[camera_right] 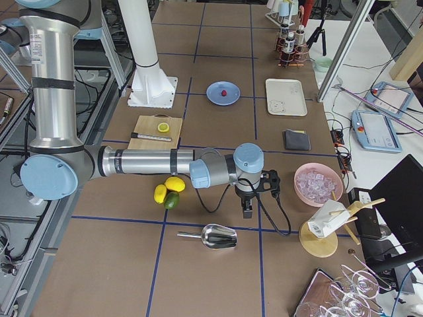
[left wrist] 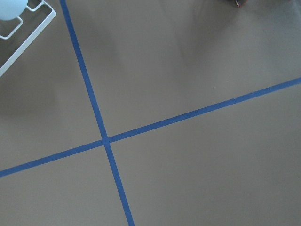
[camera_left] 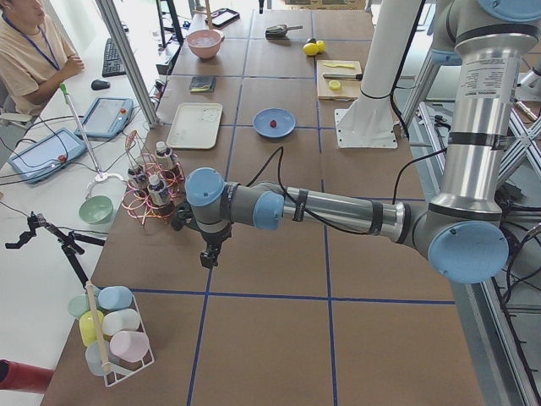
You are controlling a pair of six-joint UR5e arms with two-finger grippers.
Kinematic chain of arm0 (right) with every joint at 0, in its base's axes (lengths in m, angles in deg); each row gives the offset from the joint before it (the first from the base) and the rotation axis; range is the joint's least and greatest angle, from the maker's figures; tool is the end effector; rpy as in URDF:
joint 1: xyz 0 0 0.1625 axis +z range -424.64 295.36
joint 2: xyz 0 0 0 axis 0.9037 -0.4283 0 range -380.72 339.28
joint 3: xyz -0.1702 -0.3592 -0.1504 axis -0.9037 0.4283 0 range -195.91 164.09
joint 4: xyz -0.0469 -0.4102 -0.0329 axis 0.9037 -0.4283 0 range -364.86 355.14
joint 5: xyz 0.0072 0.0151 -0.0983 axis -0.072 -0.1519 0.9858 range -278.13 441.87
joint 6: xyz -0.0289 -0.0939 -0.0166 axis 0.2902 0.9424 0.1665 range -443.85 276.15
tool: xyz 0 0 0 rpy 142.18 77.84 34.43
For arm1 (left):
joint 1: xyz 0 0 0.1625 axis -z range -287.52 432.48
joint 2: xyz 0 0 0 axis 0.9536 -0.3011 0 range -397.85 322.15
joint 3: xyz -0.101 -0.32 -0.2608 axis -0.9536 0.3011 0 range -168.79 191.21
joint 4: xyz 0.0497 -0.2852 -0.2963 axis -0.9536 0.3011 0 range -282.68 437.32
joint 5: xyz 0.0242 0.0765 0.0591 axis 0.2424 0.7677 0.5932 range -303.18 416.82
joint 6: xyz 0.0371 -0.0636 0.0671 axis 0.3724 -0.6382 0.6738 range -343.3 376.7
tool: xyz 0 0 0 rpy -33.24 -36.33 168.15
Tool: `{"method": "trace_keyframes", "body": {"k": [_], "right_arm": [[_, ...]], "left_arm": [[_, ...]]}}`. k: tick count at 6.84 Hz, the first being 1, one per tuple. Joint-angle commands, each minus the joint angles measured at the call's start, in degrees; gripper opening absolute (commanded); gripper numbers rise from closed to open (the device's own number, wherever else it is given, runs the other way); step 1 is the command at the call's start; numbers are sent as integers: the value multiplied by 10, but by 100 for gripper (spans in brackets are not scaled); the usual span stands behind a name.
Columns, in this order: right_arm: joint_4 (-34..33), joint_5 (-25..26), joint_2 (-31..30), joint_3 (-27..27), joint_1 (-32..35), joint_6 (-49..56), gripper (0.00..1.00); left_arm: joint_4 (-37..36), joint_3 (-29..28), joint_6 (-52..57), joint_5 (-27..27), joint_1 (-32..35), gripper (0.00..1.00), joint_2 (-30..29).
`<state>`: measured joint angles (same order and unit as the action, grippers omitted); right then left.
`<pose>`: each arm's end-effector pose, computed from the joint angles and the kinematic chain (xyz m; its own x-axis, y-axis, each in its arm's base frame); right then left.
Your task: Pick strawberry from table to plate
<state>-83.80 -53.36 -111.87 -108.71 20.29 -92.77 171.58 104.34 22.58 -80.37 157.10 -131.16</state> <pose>0.0186 -0.4998 0.6226 0.6926 -0.0647 0.7184 -0.0215 0.9937 0.1102 -0.0108 -0.5281 0.5908 0.6509 0.2985 -0.6980 -0.1596 0.9527 0.2585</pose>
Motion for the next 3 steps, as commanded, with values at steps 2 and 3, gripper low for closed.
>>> {"method": "trace_keyframes", "body": {"k": [2, 3], "right_arm": [[-1, -2, 1, 1, 0, 0, 100], [-3, -3, 1, -6, 0, -2, 100]], "left_arm": [[32, 1, 1, 0, 0, 100, 20], [32, -1, 1, 3, -1, 100, 15]]}}
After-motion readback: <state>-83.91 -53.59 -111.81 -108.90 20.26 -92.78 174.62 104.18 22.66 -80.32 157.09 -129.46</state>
